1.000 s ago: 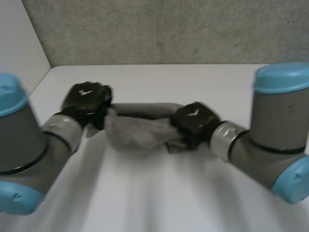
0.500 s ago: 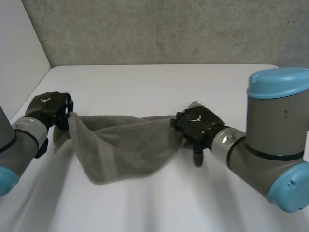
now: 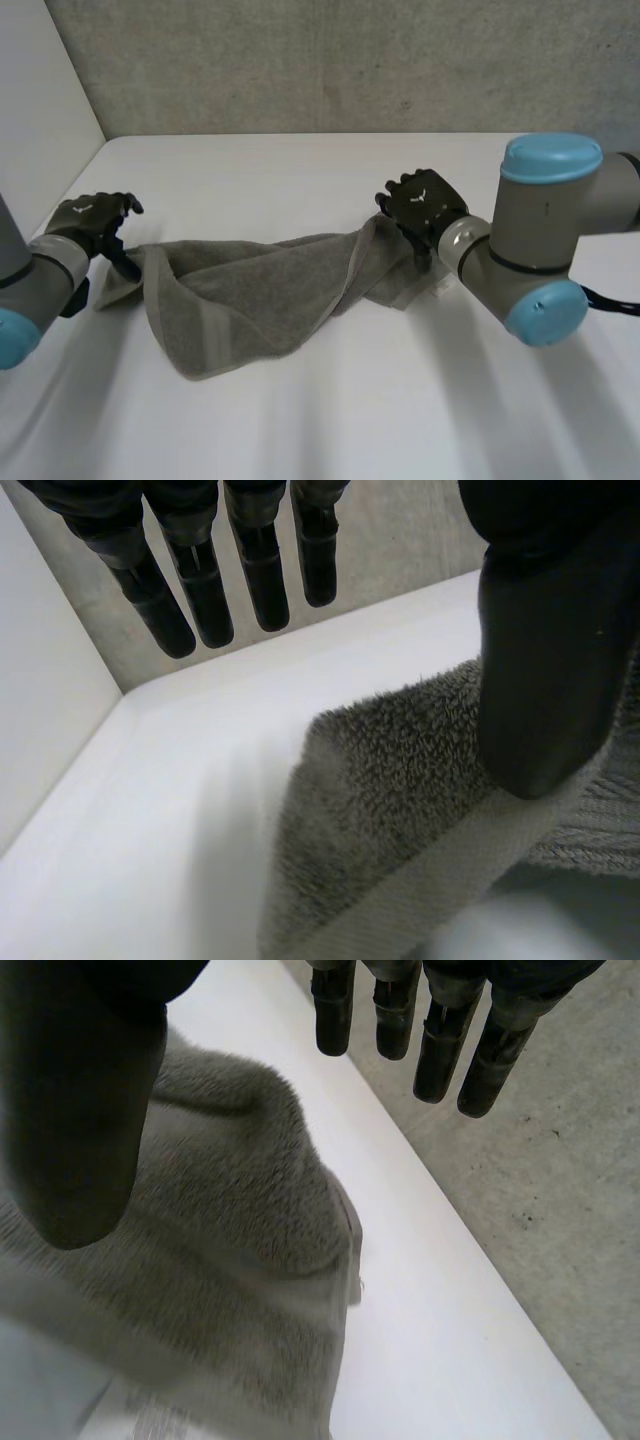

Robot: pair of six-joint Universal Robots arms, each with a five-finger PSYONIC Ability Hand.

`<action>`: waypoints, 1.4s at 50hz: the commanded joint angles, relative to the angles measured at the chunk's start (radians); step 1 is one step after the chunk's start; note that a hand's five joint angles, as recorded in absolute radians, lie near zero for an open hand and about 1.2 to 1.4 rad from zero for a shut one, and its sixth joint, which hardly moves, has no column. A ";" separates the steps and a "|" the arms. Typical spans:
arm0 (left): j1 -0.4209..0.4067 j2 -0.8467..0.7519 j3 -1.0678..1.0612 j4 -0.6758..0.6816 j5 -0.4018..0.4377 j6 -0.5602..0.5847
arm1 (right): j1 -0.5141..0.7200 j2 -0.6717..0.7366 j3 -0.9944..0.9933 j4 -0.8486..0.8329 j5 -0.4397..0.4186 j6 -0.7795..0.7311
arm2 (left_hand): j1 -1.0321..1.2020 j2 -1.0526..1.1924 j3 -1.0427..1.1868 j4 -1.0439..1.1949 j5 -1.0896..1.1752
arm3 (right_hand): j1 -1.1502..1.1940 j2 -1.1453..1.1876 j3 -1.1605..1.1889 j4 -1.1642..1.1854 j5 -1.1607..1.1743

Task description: Fold the towel.

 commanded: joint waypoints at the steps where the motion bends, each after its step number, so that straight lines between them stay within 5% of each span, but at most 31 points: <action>1: 0.040 0.180 -0.089 -0.033 0.004 0.001 | -0.017 0.128 -0.249 0.157 -0.090 0.129 | -0.136 -0.154 -0.125 -0.135 -0.293 | -0.055 -0.064 -0.065 -0.070 -0.054; 11: 0.035 0.532 -0.355 -0.024 0.054 0.007 | -0.023 0.313 -0.527 0.280 -0.132 0.145 | -0.189 -0.207 -0.178 -0.188 -0.346 | 0.090 0.081 0.080 0.075 0.091; 13: 0.026 0.569 -0.393 -0.024 0.093 0.007 | -0.023 0.346 -0.569 0.302 -0.133 0.145 | -0.189 -0.207 -0.178 -0.188 -0.346 | 0.181 0.172 0.171 0.166 0.182; 15: -0.004 0.619 -0.464 -0.019 0.185 0.007 | -0.023 0.402 -0.653 0.361 -0.133 0.143 | -0.183 -0.201 -0.172 -0.182 -0.340 | 0.558 0.549 0.548 0.543 0.558; 16: -0.005 0.619 -0.464 -0.019 0.185 0.007 | -0.023 0.402 -0.653 0.362 -0.133 0.143 | -0.183 -0.201 -0.172 -0.182 -0.340 | 0.560 0.551 0.550 0.545 0.561; 18: -0.047 0.622 -0.509 -0.019 0.263 0.009 | -0.023 0.422 -0.702 0.424 -0.136 0.145 | -0.175 -0.193 -0.164 -0.173 -0.331 | 1.008 0.998 0.998 0.992 1.008; 20: -0.073 0.610 -0.518 -0.016 0.289 0.007 | -0.023 0.418 -0.707 0.443 -0.138 0.148 | -0.169 -0.187 -0.158 -0.167 -0.326 | 1.165 1.156 1.155 1.150 1.166; 27: -0.209 0.452 -0.478 0.020 0.297 0.002 | -0.020 0.338 -0.673 0.481 -0.143 0.205 | -0.163 -0.181 -0.152 -0.161 -0.320 | 1.167 1.157 1.157 1.152 1.167; 32: -0.295 0.311 -0.386 0.019 0.243 -0.005 | -0.020 0.158 -0.471 0.458 -0.159 0.261 | -0.160 -0.178 -0.149 -0.159 -0.317 | 1.167 1.157 1.157 1.152 1.167; 40: -0.439 0.038 -0.169 0.011 -0.088 -0.089 | -0.020 -0.094 -0.132 0.316 -0.150 0.335 | -0.160 -0.178 -0.149 -0.159 -0.317 | 1.167 1.157 1.157 1.152 1.167; 45: -0.482 -0.050 -0.067 0.010 -0.188 -0.174 | -0.027 -0.212 0.030 0.274 -0.152 0.413 | -0.160 -0.178 -0.149 -0.159 -0.317 | 1.167 1.157 1.157 1.152 1.167; 56: -0.532 -0.137 0.023 -0.016 -0.214 -0.220 | -0.088 -0.410 0.267 0.170 -0.160 0.634 | -0.163 -0.181 -0.152 -0.161 -0.320 | 1.167 1.157 1.157 1.152 1.167; 70: -0.523 -0.139 -0.056 -0.018 -0.214 -0.203 | -0.169 -0.463 0.319 0.110 -0.150 0.663 | -0.169 -0.187 -0.158 -0.167 -0.326 | 1.167 1.157 1.157 1.152 1.167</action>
